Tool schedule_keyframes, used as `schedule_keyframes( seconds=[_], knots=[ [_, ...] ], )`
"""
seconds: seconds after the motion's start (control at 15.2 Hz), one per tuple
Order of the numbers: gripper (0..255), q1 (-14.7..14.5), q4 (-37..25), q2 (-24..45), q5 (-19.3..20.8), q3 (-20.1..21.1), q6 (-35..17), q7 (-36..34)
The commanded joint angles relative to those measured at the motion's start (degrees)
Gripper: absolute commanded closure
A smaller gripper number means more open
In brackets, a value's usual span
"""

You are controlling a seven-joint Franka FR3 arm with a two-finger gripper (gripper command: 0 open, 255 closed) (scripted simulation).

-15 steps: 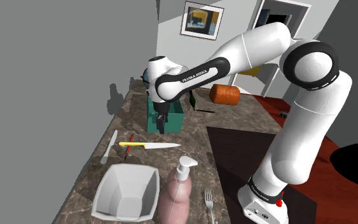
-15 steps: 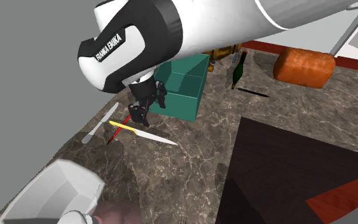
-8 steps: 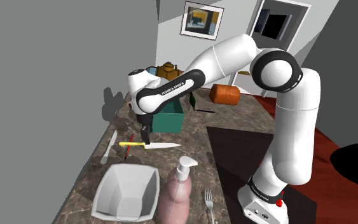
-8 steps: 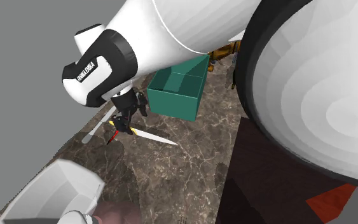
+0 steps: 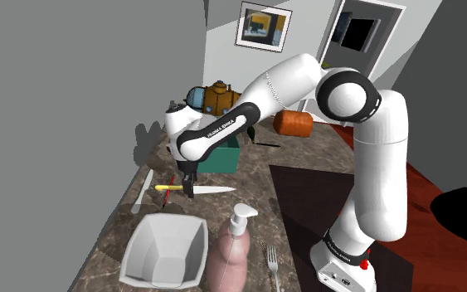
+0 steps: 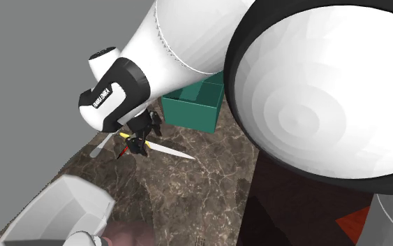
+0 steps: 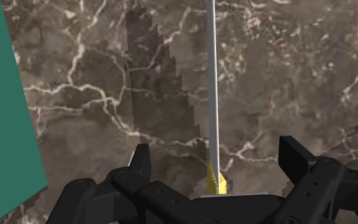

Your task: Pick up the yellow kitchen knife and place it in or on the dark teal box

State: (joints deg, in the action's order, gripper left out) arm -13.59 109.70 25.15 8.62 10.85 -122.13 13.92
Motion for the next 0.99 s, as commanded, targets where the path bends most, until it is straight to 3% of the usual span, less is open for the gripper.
schedule_keyframes(
  seconds=[0.0,0.46,0.53,0.92],
  knots=[
    [0,0.0,0.3,0.5,0.1,-0.1,-0.8,-0.1],
    [0,0.0,0.3,0.5,0.1,-0.1,-0.8,-0.1],
    [255,0.0,0.3,0.5,0.1,-0.1,-0.8,-0.1],
    [255,0.0,0.3,0.5,0.1,-0.1,-0.8,-0.1]
  ],
)
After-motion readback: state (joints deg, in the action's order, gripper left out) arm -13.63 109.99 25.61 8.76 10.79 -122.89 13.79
